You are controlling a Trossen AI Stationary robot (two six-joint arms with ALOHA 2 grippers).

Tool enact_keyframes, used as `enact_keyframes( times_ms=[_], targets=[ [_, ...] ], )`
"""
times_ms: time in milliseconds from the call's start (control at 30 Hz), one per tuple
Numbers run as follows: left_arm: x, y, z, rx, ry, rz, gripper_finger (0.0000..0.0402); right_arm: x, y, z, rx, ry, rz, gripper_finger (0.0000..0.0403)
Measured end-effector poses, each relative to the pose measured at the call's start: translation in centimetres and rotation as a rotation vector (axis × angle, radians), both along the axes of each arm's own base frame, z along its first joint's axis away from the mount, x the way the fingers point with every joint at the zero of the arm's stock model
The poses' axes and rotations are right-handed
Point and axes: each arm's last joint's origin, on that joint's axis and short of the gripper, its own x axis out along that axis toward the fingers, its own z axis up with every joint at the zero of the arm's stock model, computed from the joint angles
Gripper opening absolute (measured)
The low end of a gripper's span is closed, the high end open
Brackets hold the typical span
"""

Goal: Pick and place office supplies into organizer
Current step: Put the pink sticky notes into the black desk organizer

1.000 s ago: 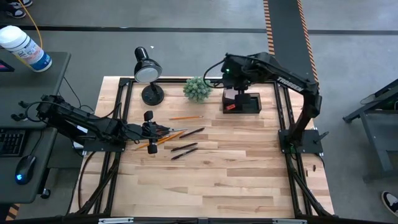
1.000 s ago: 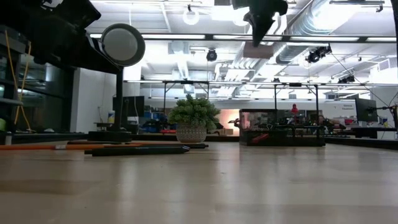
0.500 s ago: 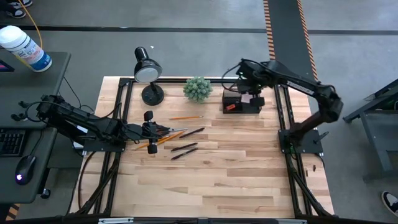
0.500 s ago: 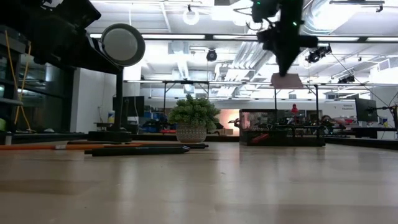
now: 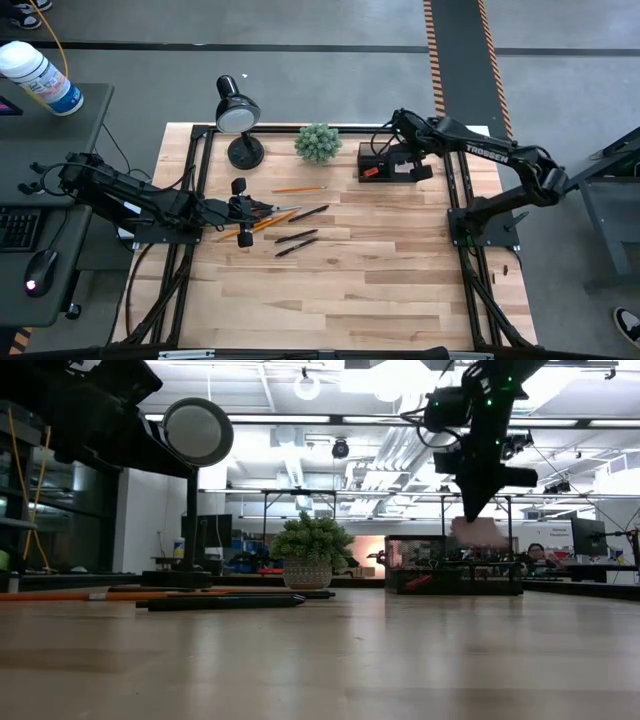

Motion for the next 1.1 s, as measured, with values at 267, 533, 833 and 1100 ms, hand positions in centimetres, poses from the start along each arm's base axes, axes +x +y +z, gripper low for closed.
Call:
enact_keyframes(
  times_ms=[267,533,833,1100],
  targets=[
    [0.0,0.0,0.0,0.001,0.001,-0.001,0.0090,-0.6,-0.8,-1.1,0.016,-0.027,-0.013,0.0000],
    [0.0,0.0,0.0,0.001,0.001,-0.001,0.0090,-0.5,-0.8,-2.1,0.015,-0.055,0.001,0.0000],
    [0.0,0.0,0.0,0.002,0.002,-0.001,0.0090,-0.4,-0.9,-2.0,0.013,-0.066,0.004,0.0000],
    [0.0,0.0,0.0,0.001,0.001,-0.001,0.0090,-0.3,-1.0,-2.1,0.007,-0.062,0.013,0.0000]
  ],
)
